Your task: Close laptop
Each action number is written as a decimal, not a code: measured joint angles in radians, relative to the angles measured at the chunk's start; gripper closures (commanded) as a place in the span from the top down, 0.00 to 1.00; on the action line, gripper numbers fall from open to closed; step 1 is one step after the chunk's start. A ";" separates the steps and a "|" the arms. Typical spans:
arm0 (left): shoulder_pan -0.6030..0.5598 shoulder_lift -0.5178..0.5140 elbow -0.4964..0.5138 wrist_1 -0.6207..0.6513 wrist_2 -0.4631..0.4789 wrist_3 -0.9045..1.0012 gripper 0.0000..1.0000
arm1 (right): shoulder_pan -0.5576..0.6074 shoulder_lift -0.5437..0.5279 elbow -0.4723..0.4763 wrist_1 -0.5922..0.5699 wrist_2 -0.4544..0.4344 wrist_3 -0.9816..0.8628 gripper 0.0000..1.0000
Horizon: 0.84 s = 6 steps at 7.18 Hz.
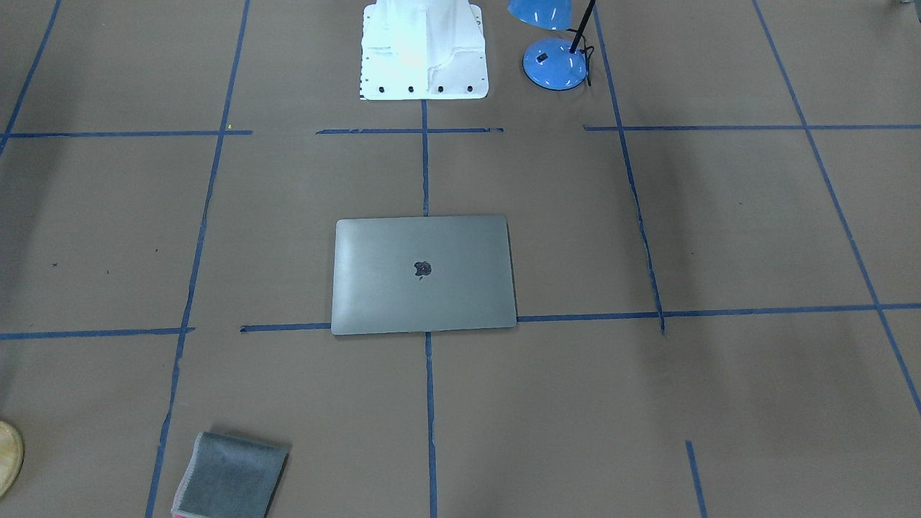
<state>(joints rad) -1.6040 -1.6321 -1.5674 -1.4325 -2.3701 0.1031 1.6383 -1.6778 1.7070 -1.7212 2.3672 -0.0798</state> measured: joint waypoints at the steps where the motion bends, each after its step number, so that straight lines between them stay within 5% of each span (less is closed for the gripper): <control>1: 0.000 0.000 0.000 0.000 0.000 0.001 1.00 | 0.000 0.001 0.000 0.000 -0.001 -0.001 1.00; 6: 0.002 0.001 0.004 -0.014 0.001 0.000 1.00 | 0.000 0.007 0.001 0.000 0.000 -0.004 1.00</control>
<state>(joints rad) -1.6016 -1.6308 -1.5632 -1.4469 -2.3688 0.1029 1.6383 -1.6710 1.7077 -1.7211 2.3669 -0.0839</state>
